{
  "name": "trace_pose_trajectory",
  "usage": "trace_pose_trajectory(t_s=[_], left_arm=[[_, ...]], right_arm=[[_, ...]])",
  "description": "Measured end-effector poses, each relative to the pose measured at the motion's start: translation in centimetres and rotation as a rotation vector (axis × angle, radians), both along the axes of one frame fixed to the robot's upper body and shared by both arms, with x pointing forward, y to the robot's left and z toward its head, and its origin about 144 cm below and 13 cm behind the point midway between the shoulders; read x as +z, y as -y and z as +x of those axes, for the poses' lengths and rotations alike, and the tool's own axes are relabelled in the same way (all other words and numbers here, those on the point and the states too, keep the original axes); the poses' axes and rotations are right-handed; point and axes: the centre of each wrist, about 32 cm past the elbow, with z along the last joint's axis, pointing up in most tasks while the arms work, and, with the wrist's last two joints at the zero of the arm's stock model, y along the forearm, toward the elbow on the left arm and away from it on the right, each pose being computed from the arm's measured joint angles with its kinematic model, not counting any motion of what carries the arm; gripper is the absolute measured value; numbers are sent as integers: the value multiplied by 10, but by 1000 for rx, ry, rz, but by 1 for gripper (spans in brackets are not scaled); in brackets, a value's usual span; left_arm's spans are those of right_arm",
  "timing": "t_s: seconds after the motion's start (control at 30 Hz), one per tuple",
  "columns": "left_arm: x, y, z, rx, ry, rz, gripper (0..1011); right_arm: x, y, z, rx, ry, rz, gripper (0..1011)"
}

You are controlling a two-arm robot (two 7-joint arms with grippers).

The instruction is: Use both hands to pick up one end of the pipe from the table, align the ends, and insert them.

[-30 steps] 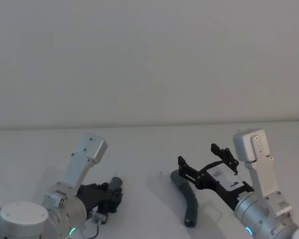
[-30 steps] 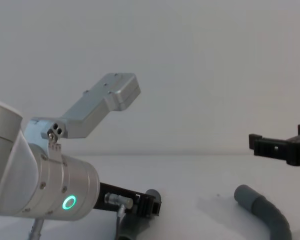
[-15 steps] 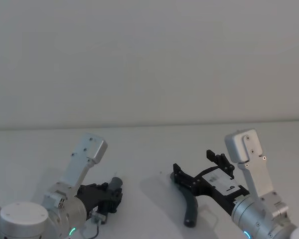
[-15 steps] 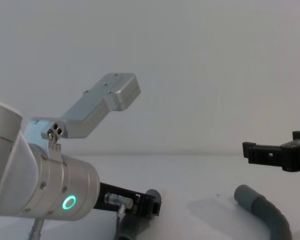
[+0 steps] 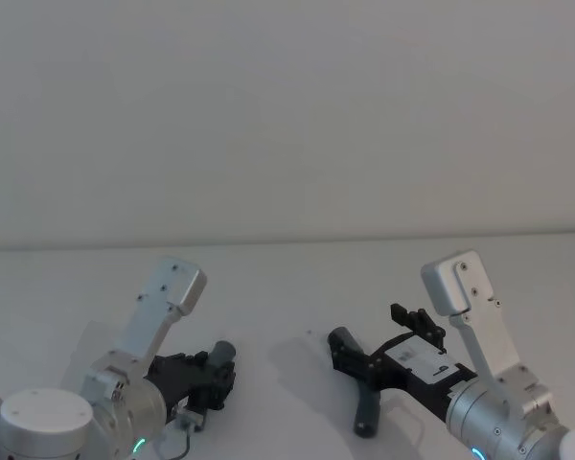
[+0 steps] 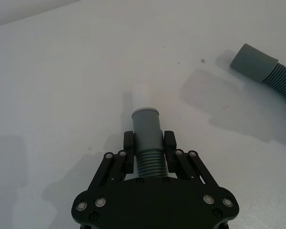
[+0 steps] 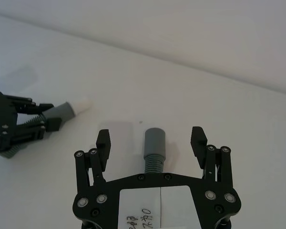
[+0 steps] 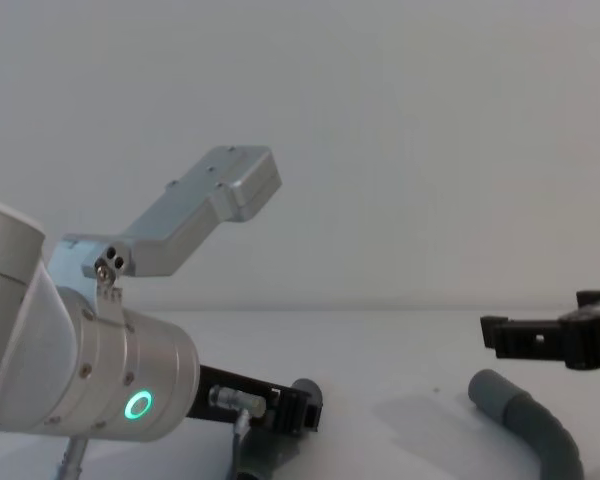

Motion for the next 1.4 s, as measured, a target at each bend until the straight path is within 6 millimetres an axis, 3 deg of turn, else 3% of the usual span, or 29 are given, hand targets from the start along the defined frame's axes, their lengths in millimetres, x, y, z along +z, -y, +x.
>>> trace_pose_trajectory(t_s=[1.4], left_arm=[[0, 0, 0, 0, 0, 0, 366]], right_arm=[[-19, 8, 24, 39, -144, -27, 1000]])
